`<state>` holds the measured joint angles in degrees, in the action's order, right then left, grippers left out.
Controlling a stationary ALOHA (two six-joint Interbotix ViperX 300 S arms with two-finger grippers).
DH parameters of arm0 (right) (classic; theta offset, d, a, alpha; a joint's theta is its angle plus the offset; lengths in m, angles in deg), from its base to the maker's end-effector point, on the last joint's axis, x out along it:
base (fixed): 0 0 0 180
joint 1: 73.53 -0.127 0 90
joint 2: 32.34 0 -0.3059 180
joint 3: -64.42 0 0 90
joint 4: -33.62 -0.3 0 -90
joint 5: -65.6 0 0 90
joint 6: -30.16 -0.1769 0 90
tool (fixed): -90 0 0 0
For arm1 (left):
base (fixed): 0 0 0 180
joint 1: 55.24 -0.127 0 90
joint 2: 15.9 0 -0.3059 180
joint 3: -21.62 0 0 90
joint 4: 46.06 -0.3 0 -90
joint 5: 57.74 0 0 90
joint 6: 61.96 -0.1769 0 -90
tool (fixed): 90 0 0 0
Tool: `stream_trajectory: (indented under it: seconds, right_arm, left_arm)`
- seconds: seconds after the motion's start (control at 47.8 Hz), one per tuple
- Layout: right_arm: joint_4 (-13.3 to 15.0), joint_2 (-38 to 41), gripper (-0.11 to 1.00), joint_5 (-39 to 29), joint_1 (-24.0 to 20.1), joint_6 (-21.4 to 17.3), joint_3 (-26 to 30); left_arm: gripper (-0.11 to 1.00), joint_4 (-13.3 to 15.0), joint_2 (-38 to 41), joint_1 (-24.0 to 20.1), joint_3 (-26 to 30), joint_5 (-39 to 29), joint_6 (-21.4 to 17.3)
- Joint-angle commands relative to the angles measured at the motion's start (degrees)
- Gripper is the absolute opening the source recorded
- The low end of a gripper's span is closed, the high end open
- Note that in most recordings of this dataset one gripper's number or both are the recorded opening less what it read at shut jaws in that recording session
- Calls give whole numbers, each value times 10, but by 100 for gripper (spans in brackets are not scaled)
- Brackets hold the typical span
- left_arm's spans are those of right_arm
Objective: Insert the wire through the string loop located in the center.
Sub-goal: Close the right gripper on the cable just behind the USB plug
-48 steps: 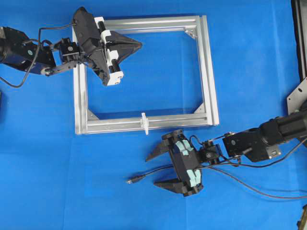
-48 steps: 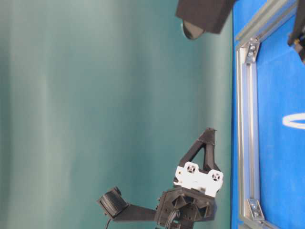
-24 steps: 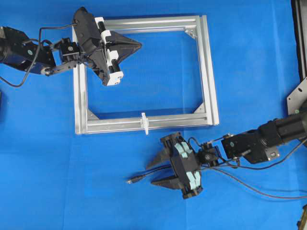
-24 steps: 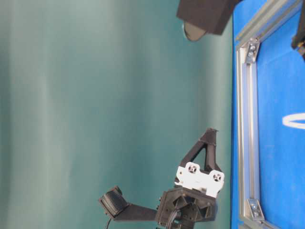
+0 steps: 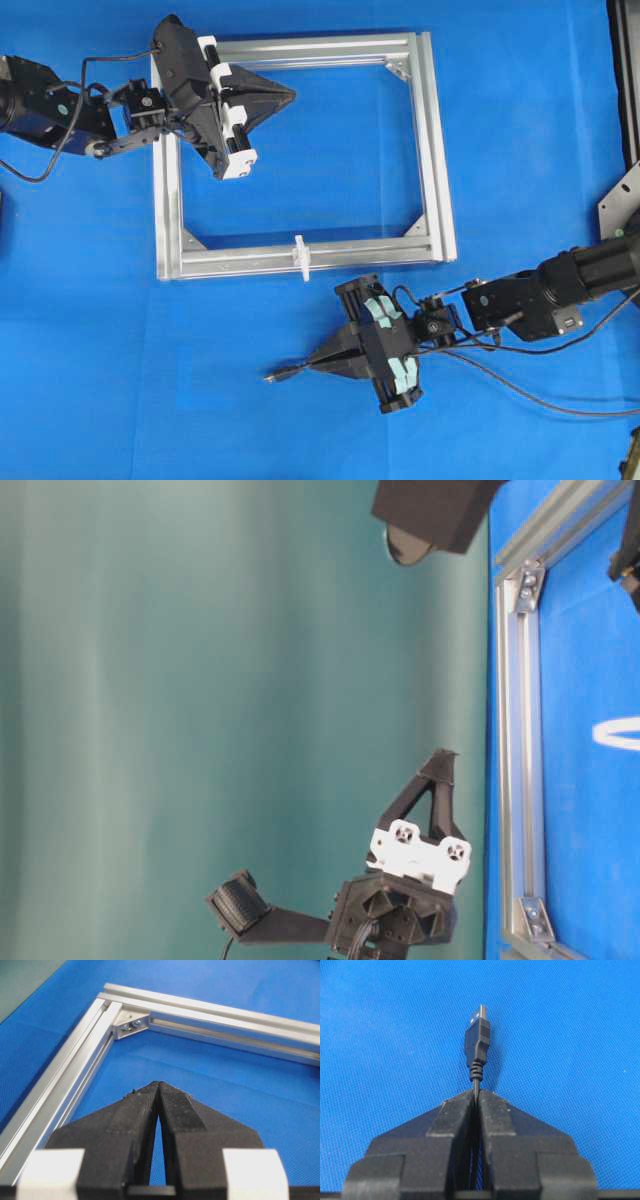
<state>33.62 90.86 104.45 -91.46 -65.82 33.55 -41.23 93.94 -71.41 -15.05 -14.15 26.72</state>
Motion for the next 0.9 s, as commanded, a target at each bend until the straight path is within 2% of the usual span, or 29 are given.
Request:
stream_trajectory:
  seconds: [0.0, 0.188, 0.544, 0.878]
  right_arm:
    - [-2, -15, -2, 0, 1, -1, 1]
    - [-2, -59, -2, -33, 1, 0, -2]
    - [1, -171, -2, -147, 1, 4, 5]
    - [2, -199, -2, -190, 1, 5, 11]
  left_arm:
    - [0, -1, -18, -1, 8, 4, 2]
    - [0, -1, -18, -1, 11, 4, 2]
    - [0, -1, -18, -1, 10, 4, 4]
    - [0, -1, -18, -1, 9, 3, 4]
